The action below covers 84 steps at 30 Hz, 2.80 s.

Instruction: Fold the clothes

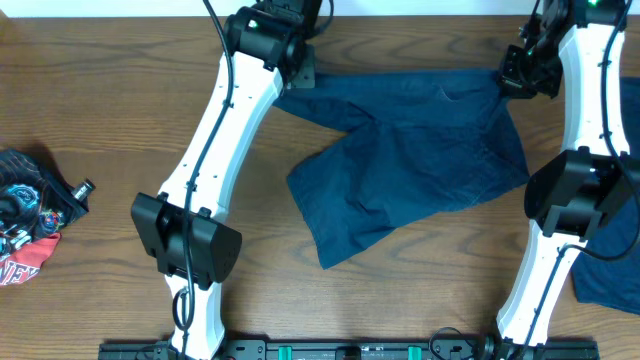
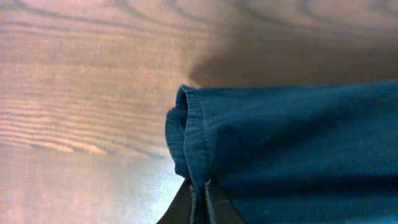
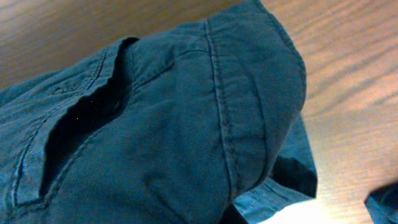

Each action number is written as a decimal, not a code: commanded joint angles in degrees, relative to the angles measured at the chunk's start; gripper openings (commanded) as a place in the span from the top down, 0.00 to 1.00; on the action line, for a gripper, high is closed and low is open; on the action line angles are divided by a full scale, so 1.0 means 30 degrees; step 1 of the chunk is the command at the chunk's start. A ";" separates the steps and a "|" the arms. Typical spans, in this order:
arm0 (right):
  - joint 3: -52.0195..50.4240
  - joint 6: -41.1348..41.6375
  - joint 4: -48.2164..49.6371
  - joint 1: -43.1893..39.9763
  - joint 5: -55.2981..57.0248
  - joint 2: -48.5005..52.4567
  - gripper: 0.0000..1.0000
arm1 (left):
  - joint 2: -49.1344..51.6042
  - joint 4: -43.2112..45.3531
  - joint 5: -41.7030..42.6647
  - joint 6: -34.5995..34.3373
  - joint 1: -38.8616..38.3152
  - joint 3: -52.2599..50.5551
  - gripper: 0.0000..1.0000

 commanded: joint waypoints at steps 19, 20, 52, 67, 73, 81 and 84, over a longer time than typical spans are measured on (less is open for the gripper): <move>0.0175 -0.0211 -0.3373 -0.1166 0.1137 -0.3708 0.99 | -0.0350 -0.4109 -0.0954 -0.2244 -0.3249 0.0066 0.94; 0.0175 -0.0219 -0.3373 -0.1151 0.1064 -0.3730 0.99 | -0.0350 -0.4335 -0.0947 -0.2251 -0.3395 0.0058 0.94; -0.8619 -0.0284 -0.3351 -0.1086 0.0867 -0.7242 0.99 | -0.0357 -0.3177 -0.0087 -0.4517 -0.6455 -0.8546 0.94; -1.7959 0.0321 0.0627 -0.1086 0.1071 -0.8065 0.99 | -0.0350 -0.1319 0.0699 -0.4510 -0.7162 -1.1111 0.94; -1.9540 0.0291 0.1370 -0.1100 0.1100 -0.8065 0.99 | -0.0350 -0.0262 0.1056 -0.4583 -0.7162 -1.2692 0.94; -1.9547 0.0306 0.1501 -0.1370 0.1581 -0.8517 0.99 | -0.0350 0.2069 0.1195 -0.4575 -0.7162 -1.5118 0.94; -1.9518 0.0299 0.1676 -0.1690 0.1588 -0.8939 0.99 | -0.0350 0.3351 0.1195 -0.4575 -0.7162 -1.6313 0.94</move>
